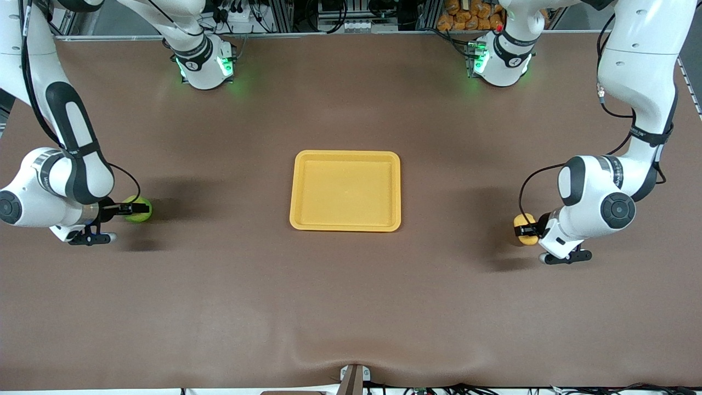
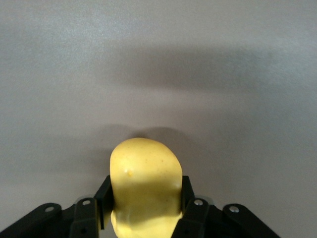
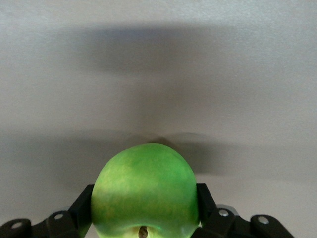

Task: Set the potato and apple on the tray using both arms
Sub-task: 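Close the right gripper on the apple while the left gripper grasps the potato, then carry the potato with the left gripper over the yellow tray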

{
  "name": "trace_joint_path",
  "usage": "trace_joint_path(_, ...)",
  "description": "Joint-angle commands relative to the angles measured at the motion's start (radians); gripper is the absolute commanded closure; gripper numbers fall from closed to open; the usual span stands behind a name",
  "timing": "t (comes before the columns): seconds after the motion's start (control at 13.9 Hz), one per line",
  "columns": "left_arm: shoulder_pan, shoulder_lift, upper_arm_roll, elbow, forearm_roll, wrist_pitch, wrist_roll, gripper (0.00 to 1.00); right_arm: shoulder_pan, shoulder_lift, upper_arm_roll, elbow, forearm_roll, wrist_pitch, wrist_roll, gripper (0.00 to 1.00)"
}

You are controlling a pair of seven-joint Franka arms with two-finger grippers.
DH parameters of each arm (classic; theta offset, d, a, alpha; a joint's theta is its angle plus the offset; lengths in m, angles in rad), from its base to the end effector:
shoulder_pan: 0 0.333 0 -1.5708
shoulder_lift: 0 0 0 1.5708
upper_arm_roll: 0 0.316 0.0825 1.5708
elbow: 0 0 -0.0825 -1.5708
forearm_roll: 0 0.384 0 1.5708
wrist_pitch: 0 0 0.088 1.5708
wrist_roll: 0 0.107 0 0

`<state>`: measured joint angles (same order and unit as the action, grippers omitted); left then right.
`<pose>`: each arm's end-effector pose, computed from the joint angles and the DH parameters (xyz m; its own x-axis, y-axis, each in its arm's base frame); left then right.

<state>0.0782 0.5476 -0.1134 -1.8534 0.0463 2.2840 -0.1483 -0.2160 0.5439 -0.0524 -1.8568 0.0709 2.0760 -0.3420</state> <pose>0.6300 -0.0175 0.2175 0.9890 0.0925 -0.1152 0.0944 -0.9955 0.0107 0.5832 -0.1556 0.2040 0.9549 0.0498 -0.2928 0.0130 -0.9919 -0.1263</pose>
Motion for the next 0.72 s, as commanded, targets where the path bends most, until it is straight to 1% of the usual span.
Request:
trace_joint_path(0.0,-0.029,-0.075,-0.006,-0.009,0.015,-0.095,-0.052,1.00,0.007,-0.010,0.006,0.053,0.012,-0.074,-0.017,0.84)
trace_joint_path(0.29,-0.118,-0.120,-0.008,0.008,0.015,-0.196,-0.167,1.00,0.024,-0.013,0.006,0.120,0.012,-0.164,-0.009,0.84)
trace_joint_path(0.36,-0.155,-0.124,-0.009,0.008,0.015,-0.199,-0.197,1.00,0.026,-0.013,0.006,0.134,0.012,-0.184,-0.009,0.84)
trace_joint_path(0.65,-0.303,-0.127,-0.006,0.022,0.015,-0.199,-0.324,1.00,0.056,-0.015,0.008,0.142,0.012,-0.191,-0.003,0.84)
